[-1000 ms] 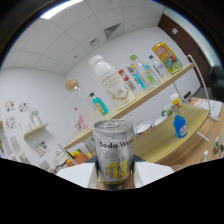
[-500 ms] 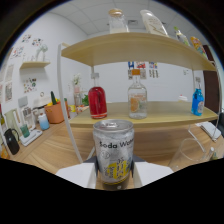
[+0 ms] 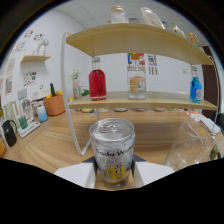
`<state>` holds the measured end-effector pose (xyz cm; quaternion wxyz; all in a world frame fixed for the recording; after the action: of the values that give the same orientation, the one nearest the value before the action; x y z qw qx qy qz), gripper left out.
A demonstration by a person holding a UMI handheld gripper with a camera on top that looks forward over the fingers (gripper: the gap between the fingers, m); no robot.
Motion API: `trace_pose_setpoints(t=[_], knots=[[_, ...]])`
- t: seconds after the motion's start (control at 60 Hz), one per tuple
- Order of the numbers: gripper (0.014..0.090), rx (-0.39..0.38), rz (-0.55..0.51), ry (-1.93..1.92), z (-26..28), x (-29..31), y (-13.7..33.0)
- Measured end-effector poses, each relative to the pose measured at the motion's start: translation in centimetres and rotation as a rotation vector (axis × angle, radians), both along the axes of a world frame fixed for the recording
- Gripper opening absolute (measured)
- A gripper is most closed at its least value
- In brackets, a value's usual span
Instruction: Make me a cup of Mojito.
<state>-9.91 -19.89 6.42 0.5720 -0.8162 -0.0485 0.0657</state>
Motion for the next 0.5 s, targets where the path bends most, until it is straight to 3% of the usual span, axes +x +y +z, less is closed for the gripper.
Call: trace_pose_setpoints(t=[0.05,0.117,0.167,0.25,0.5], knots=[[0.0544,-0.016,-0.003,-0.02,-0.3,0.1,-0.4],[0.0601,-0.062,-0.029,-0.052,-0.8,0.7,-0.9],[0.0728,-0.095,-0.044,-0.059,-0.8,0.8,-1.3],[0.0851,-0.14,-0.053,-0.044,0.1,0.6,-2.5],[0.0858,-0.179,-0.099,-0.015,6.5,0.8,-7.7]])
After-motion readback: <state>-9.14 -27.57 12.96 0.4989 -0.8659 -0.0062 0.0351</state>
